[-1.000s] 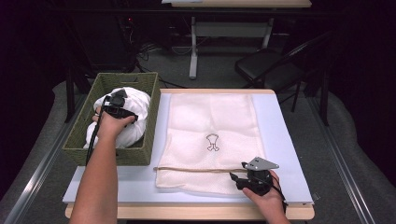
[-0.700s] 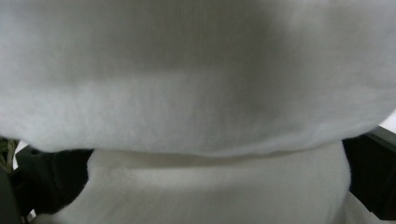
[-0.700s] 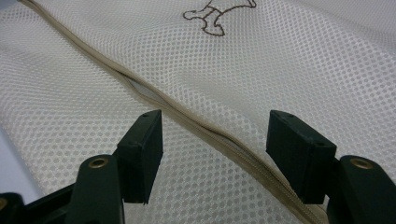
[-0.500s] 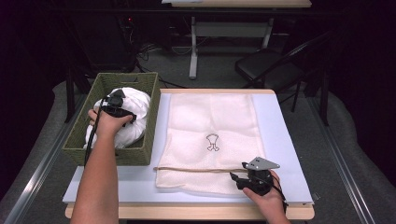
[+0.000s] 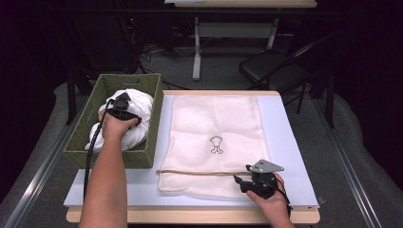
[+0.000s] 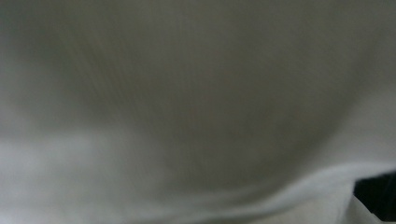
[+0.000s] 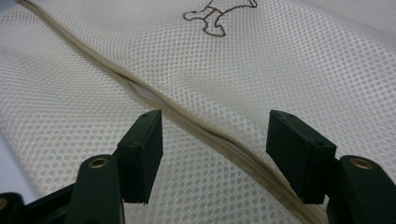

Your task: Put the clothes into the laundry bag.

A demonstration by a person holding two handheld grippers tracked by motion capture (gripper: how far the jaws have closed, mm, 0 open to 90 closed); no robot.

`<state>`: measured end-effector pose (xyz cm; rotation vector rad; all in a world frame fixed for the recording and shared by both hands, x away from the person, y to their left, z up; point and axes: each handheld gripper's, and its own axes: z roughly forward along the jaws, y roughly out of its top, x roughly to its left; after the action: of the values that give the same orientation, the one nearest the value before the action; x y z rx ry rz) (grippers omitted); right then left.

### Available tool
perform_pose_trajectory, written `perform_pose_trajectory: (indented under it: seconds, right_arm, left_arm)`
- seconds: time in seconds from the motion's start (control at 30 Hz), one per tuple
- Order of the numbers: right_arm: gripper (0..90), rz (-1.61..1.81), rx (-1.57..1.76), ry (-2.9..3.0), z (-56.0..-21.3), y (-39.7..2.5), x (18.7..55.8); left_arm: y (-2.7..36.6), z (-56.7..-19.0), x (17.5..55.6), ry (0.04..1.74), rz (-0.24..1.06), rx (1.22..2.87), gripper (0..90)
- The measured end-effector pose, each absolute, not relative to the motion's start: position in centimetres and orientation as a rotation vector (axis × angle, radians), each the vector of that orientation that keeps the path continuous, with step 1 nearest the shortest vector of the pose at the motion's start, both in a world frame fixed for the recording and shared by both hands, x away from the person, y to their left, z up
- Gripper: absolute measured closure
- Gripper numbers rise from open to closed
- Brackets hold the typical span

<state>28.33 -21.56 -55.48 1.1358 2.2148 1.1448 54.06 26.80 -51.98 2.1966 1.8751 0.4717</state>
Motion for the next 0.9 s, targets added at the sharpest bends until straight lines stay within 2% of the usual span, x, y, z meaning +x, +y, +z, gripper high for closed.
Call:
perform_pose_trajectory:
  seconds: [0.37,0.6,0.9]
  right_arm:
    - [36.4,1.156,1.138,2.212,-55.42,-21.72,28.22]
    - [36.4,1.158,1.142,2.203,-55.27,-21.98,28.15]
    - [36.4,1.157,1.149,2.194,-55.15,-22.45,28.05]
  left_arm:
    - [26.24,-52.22,54.52,1.909,0.523,2.228,0.0]
    - [26.71,-52.24,54.57,1.907,0.474,2.22,1.4]
    - [27.07,-51.97,54.33,1.897,0.464,2.214,12.9]
